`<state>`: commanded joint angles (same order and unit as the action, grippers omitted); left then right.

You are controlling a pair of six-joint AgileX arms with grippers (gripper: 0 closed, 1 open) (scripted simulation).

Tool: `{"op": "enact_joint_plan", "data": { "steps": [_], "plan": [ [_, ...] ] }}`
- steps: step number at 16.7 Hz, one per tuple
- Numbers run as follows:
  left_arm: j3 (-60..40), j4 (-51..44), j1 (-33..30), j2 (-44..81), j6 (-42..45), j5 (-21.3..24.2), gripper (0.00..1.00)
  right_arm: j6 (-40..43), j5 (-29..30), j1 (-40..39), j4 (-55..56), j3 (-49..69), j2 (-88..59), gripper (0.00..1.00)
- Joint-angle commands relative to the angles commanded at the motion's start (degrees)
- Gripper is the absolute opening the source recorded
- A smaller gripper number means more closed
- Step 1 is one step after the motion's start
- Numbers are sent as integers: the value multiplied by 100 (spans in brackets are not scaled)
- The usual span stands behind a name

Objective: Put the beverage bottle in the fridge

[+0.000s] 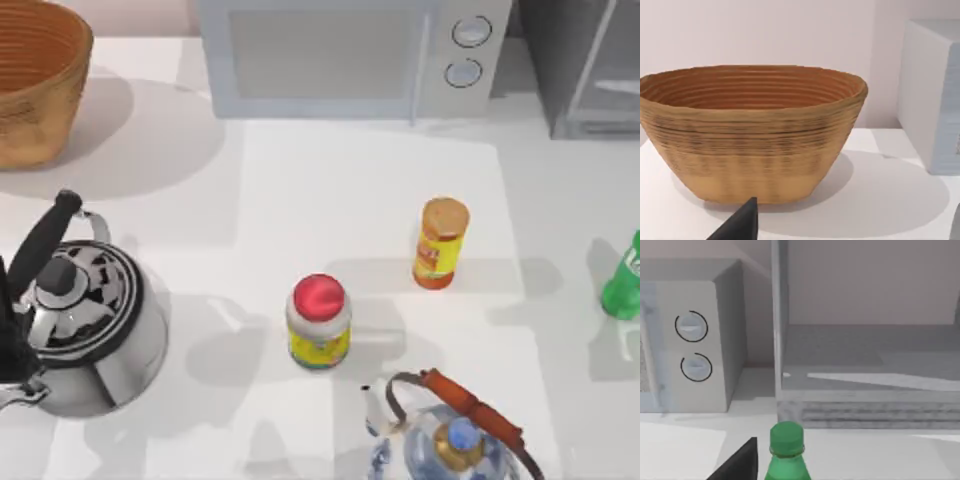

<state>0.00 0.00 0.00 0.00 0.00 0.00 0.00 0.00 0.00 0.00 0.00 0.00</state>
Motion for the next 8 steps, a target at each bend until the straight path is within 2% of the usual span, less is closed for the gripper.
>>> {"op": "enact_joint_plan", "data": {
  "steps": [4, 8],
  "plan": [
    [0, 0, 0, 0, 0, 0, 100, 177, -187, 69, 67, 60, -194, 100],
    [0, 0, 0, 0, 0, 0, 100, 1001, -1157, 493, 439, 393, -1289, 100]
  ]
}}
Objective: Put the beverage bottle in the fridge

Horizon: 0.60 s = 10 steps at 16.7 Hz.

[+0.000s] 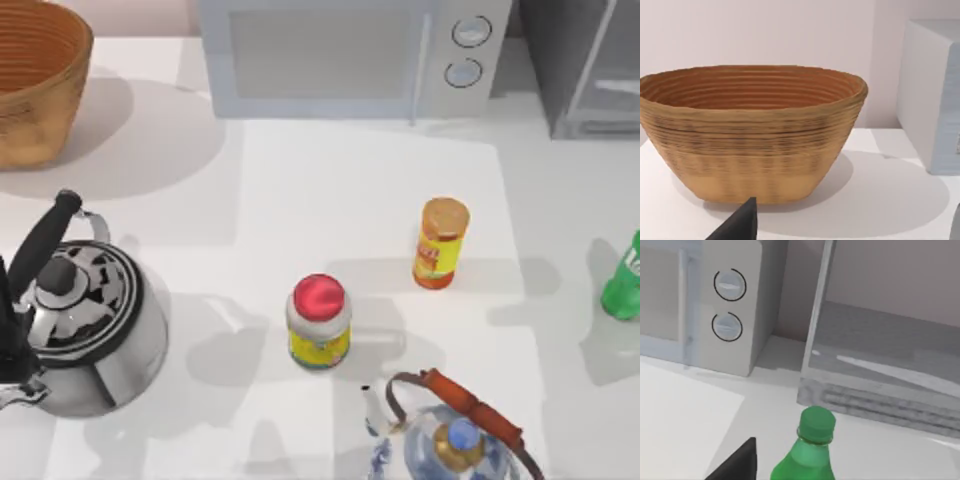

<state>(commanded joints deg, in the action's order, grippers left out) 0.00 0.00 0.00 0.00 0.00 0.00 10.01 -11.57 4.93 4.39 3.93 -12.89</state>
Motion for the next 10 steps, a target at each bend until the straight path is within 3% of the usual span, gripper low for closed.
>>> {"op": "enact_joint_plan", "data": {
  "steps": [10],
  "plan": [
    [0, 0, 0, 0, 0, 0, 100, 2429, -3760, 1724, 1469, 1363, -5664, 100]
  ]
}}
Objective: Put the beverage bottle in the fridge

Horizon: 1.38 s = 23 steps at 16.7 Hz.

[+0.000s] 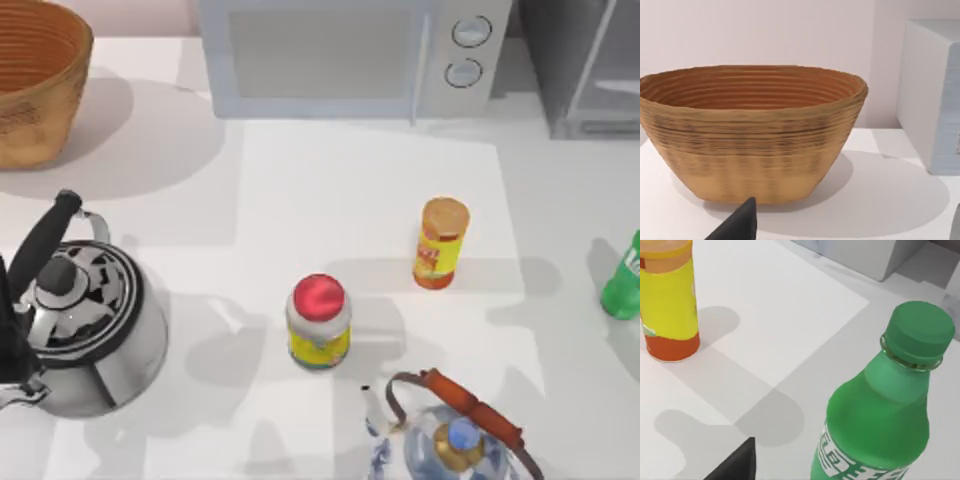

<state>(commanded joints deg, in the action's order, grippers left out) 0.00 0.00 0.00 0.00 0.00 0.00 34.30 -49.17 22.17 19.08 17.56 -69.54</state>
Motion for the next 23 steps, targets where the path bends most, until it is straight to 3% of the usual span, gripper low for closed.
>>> {"op": "enact_joint_plan", "data": {
  "steps": [4, 8, 16, 23],
  "plan": [
    [0, 0, 0, 0, 0, 0, 100, 647, -1170, 506, 386, 347, -1644, 100],
    [0, 0, 0, 0, 0, 0, 100, 956, -1705, 728, 522, 441, -2314, 100],
    [0, 0, 0, 0, 0, 0, 100, 790, -1687, 637, 654, 465, -2363, 100],
    [0, 0, 0, 0, 0, 0, 100, -380, -1078, -154, 2550, 445, -3045, 100]
  ]
}}
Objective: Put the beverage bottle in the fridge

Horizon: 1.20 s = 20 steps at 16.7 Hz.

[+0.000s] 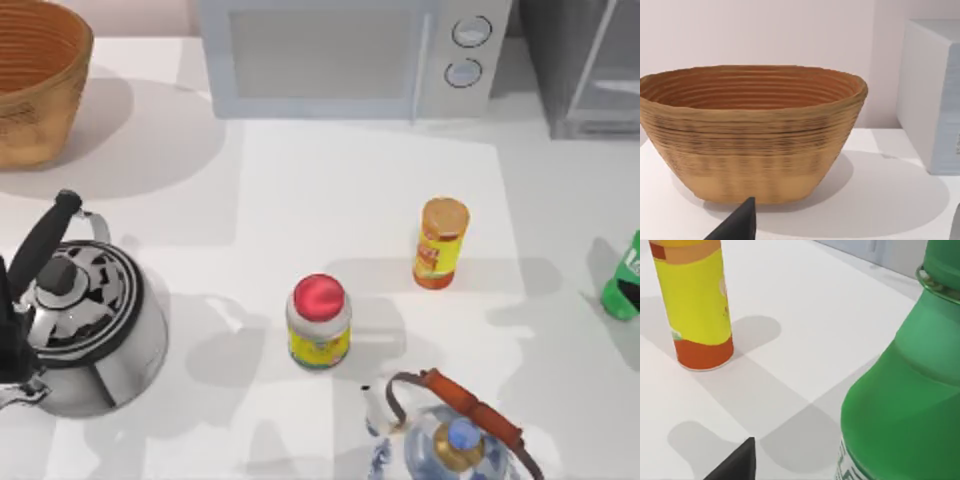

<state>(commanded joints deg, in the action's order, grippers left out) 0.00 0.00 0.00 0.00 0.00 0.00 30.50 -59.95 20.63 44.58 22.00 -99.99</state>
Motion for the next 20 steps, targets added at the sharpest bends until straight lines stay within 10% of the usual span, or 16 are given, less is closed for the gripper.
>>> {"op": "enact_joint_plan", "data": {
  "steps": [8, 20],
  "plan": [
    [0, 0, 0, 0, 0, 0, 100, -412, 391, -404, 663, 78, -515, 100],
    [0, 0, 0, 0, 0, 0, 100, -412, 391, -404, 663, 78, -515, 10]
  ]
}}
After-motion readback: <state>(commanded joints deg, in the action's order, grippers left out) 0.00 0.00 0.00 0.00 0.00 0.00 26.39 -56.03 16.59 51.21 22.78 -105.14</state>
